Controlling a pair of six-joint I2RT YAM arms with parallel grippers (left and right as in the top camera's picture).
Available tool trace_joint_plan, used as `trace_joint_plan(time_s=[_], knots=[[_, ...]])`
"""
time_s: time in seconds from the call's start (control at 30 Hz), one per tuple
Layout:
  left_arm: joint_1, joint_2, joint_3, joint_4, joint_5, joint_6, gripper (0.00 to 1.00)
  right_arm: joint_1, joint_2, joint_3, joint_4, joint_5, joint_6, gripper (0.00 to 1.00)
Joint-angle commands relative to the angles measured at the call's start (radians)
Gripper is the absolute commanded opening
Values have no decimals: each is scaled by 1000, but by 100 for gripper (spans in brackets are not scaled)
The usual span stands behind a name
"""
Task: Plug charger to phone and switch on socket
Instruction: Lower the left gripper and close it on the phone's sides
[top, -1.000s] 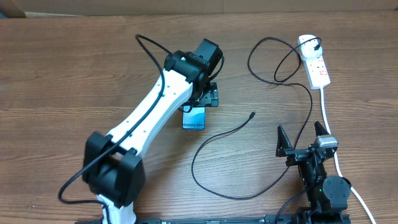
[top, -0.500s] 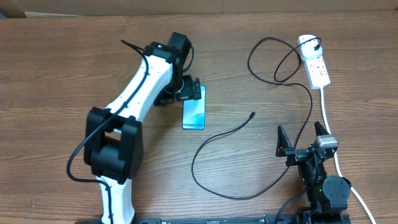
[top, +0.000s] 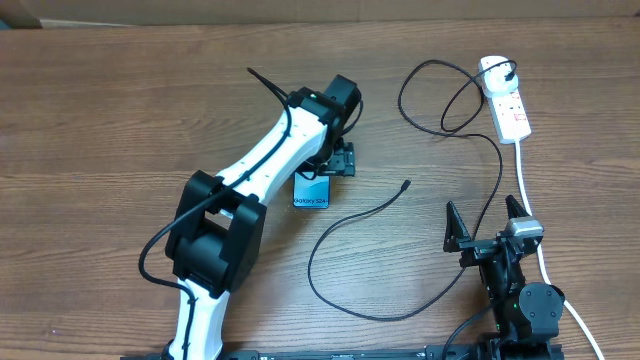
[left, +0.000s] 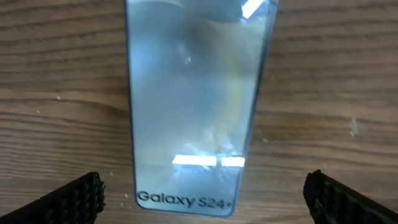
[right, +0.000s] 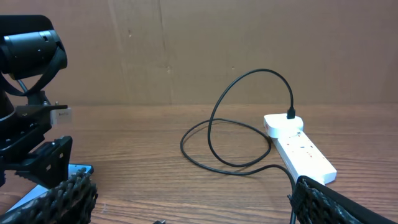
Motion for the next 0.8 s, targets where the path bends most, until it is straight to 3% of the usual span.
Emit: trace_joint_plan(time_s=[0.0,0.77], knots=[[33,27,0,2,10,15,99,-4,-9,-10,3,9,3,100],[52,39,-64,86,57,92,100,-4,-9,-10,3,9,4,100]])
